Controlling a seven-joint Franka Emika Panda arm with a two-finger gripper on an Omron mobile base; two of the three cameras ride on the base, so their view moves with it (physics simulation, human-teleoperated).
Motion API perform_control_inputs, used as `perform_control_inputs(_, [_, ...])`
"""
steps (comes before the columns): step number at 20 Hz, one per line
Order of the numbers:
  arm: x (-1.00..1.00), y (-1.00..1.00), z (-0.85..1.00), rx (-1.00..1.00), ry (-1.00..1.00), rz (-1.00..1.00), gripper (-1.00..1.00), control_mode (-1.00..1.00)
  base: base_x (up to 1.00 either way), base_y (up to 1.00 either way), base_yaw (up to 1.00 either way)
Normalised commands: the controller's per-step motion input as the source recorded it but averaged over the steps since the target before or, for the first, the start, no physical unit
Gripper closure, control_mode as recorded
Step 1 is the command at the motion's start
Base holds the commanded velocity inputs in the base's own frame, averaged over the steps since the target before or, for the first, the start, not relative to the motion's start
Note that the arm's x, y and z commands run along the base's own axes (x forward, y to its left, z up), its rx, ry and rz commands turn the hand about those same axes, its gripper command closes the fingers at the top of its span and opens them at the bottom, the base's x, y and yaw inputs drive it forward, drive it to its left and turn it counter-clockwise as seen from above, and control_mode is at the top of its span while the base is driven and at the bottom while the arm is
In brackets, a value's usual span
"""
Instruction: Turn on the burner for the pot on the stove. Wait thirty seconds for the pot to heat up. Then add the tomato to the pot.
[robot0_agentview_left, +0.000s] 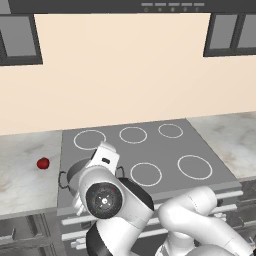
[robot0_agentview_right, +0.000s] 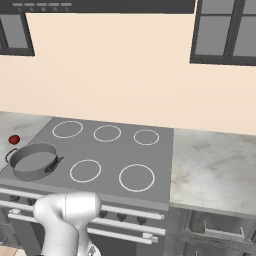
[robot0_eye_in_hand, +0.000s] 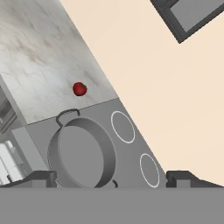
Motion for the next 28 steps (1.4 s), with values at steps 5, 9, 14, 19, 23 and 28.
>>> perform_control_inputs(5, [0.00,0.00,0.00,0.00,0.00,0.00,-1.00,-1.00,0.00,0.00,0.00])
perform_control_inputs(9, [0.00,0.00,0.00,0.00,0.00,0.00,-1.00,-1.00,0.00,0.00,0.00])
perform_control_inputs(14, [0.00,0.00,0.00,0.00,0.00,0.00,-1.00,-1.00,0.00,0.00,0.00])
perform_control_inputs(19, [0.00,0.00,0.00,0.00,0.00,0.00,-1.00,-1.00,0.00,0.00,0.00])
perform_control_inputs(23, [0.00,0.00,0.00,0.00,0.00,0.00,-1.00,-1.00,0.00,0.00,0.00])
perform_control_inputs(28, [0.00,0.00,0.00,0.00,0.00,0.00,-1.00,-1.00,0.00,0.00,0.00])
